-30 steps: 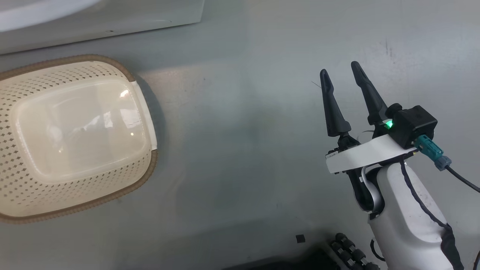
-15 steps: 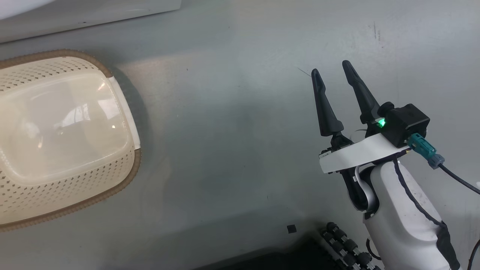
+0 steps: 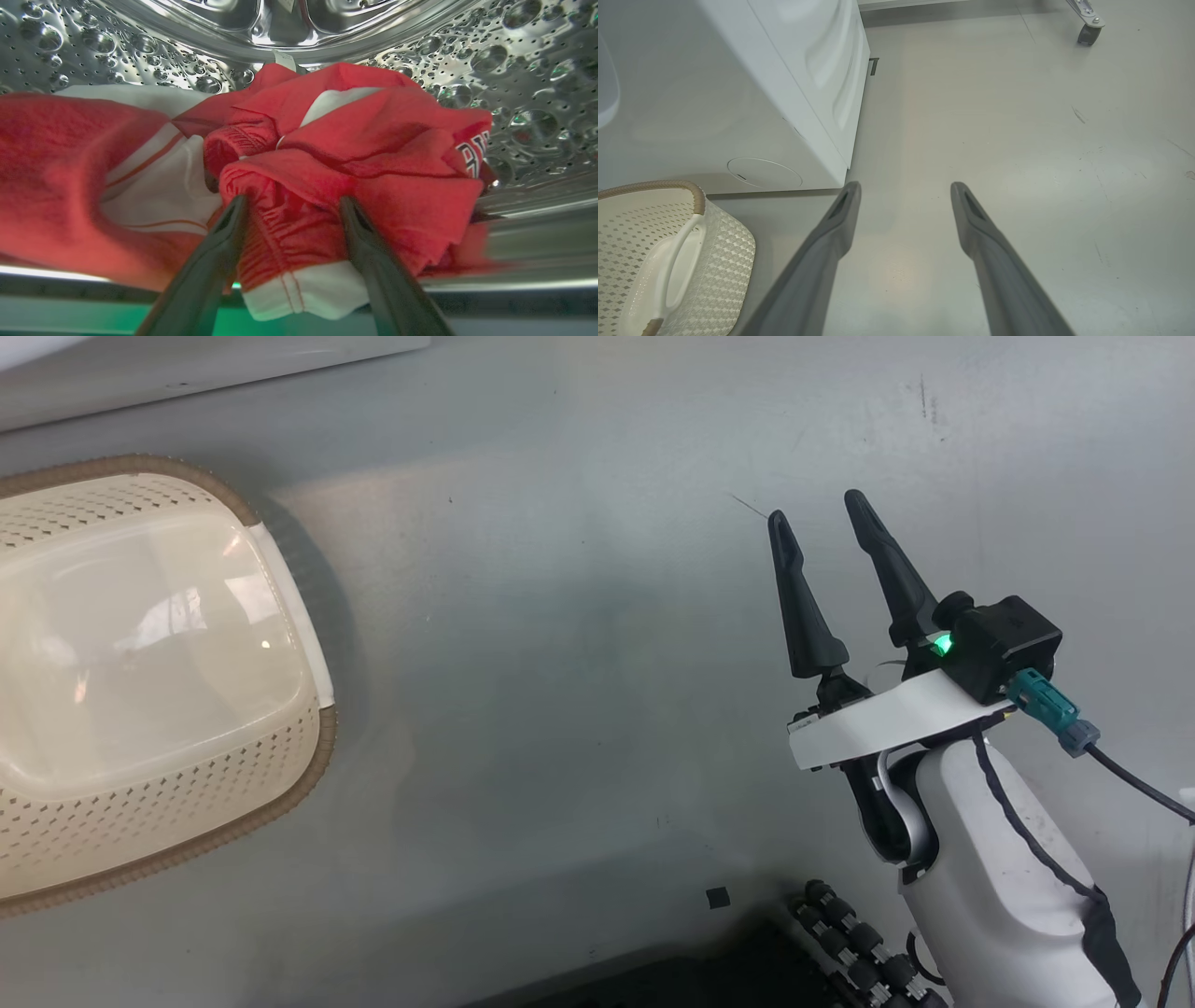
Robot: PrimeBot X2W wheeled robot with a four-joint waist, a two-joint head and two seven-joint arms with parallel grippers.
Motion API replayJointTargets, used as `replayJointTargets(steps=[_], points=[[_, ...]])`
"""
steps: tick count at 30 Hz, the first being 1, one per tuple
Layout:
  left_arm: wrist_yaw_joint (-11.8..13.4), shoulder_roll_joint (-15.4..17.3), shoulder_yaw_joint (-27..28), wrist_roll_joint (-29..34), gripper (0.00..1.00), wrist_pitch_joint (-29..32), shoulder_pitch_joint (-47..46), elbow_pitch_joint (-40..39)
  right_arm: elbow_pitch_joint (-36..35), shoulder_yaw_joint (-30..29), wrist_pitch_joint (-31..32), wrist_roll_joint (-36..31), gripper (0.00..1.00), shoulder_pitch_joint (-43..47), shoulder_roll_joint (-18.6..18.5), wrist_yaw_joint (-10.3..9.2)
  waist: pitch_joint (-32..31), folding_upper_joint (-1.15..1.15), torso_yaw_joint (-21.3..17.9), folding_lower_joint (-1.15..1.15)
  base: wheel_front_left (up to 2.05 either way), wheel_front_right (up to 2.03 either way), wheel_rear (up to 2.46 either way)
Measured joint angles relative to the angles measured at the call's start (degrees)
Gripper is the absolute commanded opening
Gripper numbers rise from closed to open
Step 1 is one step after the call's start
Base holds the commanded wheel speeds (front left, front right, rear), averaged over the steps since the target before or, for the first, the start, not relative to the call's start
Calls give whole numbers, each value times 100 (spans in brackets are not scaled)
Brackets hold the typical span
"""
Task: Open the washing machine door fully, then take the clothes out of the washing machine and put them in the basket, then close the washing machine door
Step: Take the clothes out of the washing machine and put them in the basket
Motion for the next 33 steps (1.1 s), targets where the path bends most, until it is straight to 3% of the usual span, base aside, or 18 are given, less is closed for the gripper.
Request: replayJointTargets(steps=[3, 4, 6, 22, 33], points=[[44, 12, -41, 55, 100, 12, -35, 37, 5, 2, 0, 37, 100, -20, 0, -4, 13, 0, -12, 0, 0, 0, 0], [46, 12, -43, 57, 91, 11, -39, 41, 8, 2, 0, 37, 100, -28, 0, -4, 16, 0, -15, 0, 0, 0, 0], [51, 12, -49, 57, 0, 9, -47, 81, 24, 2, 0, 38, 100, -97, 0, -4, 18, 0, -20, 0, 0, 0, 0], [-113, -314, -289, 90, 0, -879, 5, 131, 164, -237, 0, -55, 100, -133, 1, -47, -227, 0, 163, 0, 0, 0, 0], [-242, -757, -498, 73, 0, -1633, 526, 265, 400, -513, 0, -341, 100, -130, -5, -41, -640, 0, 468, 0, 0, 0, 0]])
